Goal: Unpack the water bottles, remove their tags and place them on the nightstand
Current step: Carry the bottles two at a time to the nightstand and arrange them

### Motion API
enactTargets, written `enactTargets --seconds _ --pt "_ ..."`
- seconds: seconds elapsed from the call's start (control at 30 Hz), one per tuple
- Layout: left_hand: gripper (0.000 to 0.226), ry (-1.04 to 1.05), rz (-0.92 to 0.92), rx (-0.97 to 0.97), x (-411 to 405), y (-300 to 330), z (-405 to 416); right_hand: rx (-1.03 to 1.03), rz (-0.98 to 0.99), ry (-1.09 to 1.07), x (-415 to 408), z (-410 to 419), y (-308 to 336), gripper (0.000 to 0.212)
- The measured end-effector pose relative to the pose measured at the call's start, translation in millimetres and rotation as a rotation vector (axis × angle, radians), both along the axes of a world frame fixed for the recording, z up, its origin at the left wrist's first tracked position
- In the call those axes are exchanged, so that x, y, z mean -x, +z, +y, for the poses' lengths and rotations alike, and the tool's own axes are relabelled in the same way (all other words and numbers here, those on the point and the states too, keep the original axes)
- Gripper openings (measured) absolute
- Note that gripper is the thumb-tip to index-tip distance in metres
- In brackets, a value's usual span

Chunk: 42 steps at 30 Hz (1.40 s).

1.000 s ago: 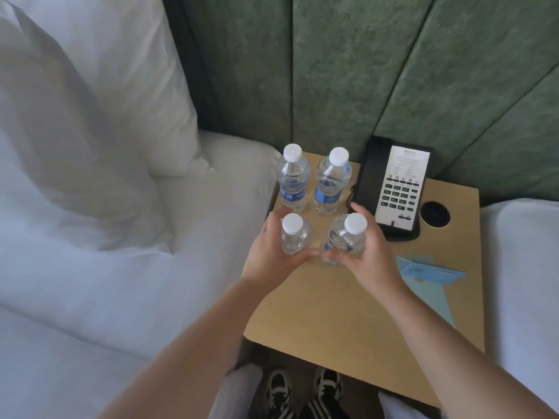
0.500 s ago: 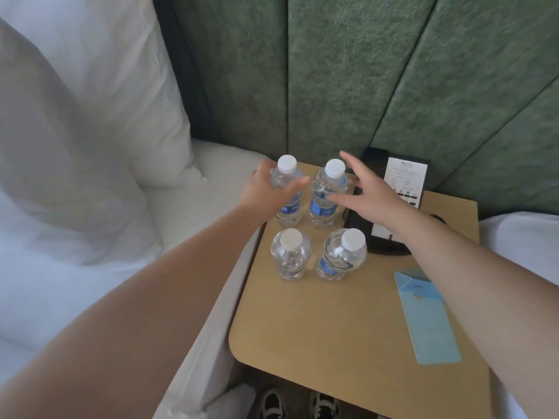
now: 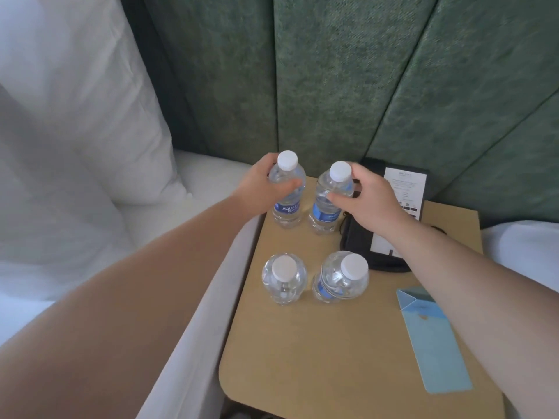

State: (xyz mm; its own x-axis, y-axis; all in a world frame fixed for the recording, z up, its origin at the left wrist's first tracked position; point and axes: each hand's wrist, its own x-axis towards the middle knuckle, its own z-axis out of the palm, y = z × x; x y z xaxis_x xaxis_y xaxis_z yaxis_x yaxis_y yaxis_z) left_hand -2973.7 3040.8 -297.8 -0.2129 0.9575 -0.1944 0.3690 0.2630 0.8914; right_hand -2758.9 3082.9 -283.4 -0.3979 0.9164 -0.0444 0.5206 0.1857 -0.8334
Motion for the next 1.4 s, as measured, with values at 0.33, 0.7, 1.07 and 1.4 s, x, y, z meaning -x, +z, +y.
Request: enactTargets --seconds 0.33,0.7,1.07,1.4 --pt "0.058 0.027 -0.071 -0.055 -4 -16 62 -0.042 -0.009 -0.171 11 43 -5 0.036" --pt "0.049 -0.084 -0.253 -0.076 12 -23 79 -0.072 -0.069 -0.414 43 67 -7 0.053" --pt "0.053 -0.086 -0.25 -0.07 8 -20 75 -0.031 -0.197 -0.173 11 82 -1 0.056" --pt "0.057 0.008 -0.321 -0.004 -3 -19 79 -0.033 -0.209 -0.042 1 76 -4 0.051"
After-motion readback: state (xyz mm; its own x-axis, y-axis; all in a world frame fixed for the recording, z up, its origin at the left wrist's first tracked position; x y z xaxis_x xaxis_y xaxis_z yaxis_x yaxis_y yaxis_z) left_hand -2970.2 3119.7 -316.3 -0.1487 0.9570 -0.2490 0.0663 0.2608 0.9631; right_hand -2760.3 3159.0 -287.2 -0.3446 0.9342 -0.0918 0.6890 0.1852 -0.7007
